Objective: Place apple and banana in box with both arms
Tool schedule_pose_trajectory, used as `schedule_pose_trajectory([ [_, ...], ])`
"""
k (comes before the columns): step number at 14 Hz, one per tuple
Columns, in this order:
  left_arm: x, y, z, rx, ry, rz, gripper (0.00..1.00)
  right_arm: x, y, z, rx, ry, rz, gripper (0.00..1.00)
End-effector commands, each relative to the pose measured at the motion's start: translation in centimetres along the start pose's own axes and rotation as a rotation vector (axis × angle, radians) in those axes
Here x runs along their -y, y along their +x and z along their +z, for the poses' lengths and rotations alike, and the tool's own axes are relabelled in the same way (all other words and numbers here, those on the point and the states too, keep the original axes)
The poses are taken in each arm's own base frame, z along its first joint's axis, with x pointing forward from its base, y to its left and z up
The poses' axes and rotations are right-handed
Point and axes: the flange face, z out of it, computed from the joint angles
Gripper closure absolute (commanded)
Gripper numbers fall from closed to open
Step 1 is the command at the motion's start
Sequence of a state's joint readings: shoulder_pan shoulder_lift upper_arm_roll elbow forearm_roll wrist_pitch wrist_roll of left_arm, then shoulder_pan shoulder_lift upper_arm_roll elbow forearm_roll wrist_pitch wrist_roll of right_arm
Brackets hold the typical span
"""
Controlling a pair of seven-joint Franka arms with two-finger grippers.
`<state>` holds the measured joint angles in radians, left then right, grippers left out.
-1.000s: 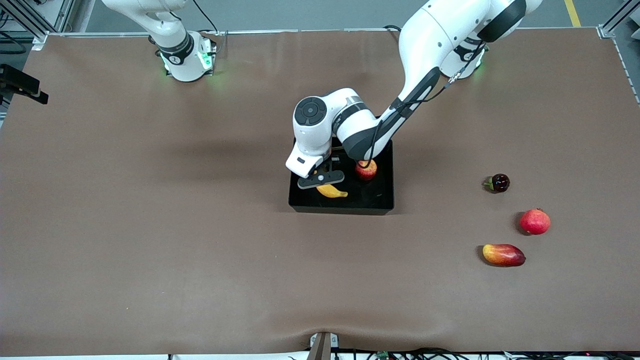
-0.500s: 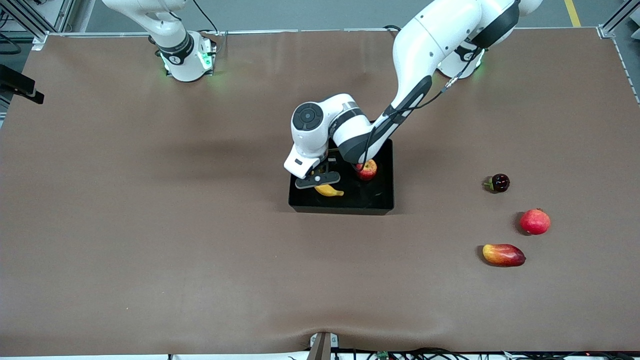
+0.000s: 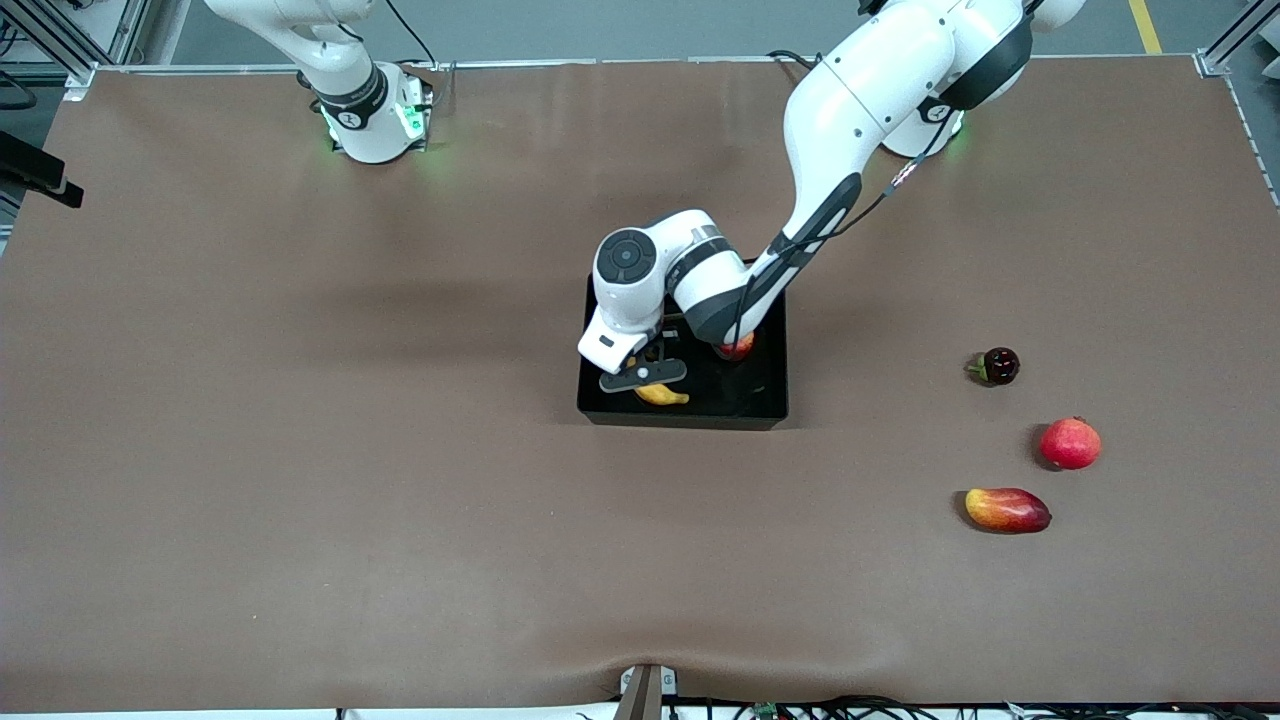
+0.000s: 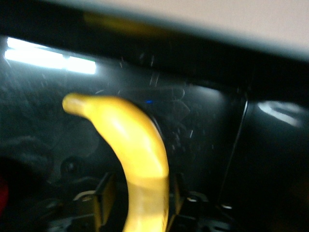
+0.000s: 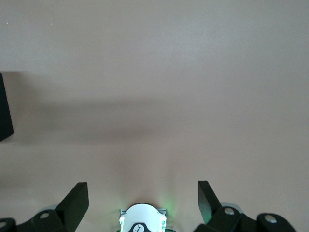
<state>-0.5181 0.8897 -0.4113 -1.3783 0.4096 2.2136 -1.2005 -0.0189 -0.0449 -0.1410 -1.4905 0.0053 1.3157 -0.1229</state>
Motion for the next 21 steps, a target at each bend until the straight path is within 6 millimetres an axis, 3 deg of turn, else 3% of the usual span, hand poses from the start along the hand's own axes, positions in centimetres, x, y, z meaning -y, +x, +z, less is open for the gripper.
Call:
schedule_pose_trajectory([
  [1,1.6,3.8,-5.5,-0.09,-0.008,-0.011,0.0,-0.2,-0.3,0.1,0.002,0.02,0.009,0.0],
  [3,5.2,7.7,-13.1,-0.145,0.026,-0.04,0.0,-0.1,-0.3,0.1,0.003,0.019,0.007,0.0],
  [6,15.4,14.5,-23.8,-0.142,0.067,-0.016,0.0,-0.2,-0.3,0.0,0.001,0.02,0.01,0.0],
  [7,19.2,16.3,-26.1,-0.111,0.066,-0.005,0.0,-0.2,-0.3,0.1,0.002,0.02,0.01,0.0],
  [10,30.0,20.8,-30.1,-0.083,0.122,0.029,0.0,0.0,-0.2,0.1,0.003,0.02,0.007,0.0],
  [12,34.5,21.4,-33.1,-0.088,0.138,0.006,0.0,0.2,0.0,0.1,0.003,0.017,0.002,0.0],
  [17,42.0,20.1,-40.3,-0.087,0.144,0.129,0.0,0.1,0.0,0.2,0.004,0.017,0.003,0.0],
  [19,43.8,18.9,-43.1,-0.088,0.107,0.147,0.0,0.1,0.0,0.2,0.004,0.017,0.003,0.0],
  [21,45.9,17.8,-44.6,-0.083,0.118,0.199,0.0,0.2,0.0,0.2,0.005,0.017,0.003,0.0],
])
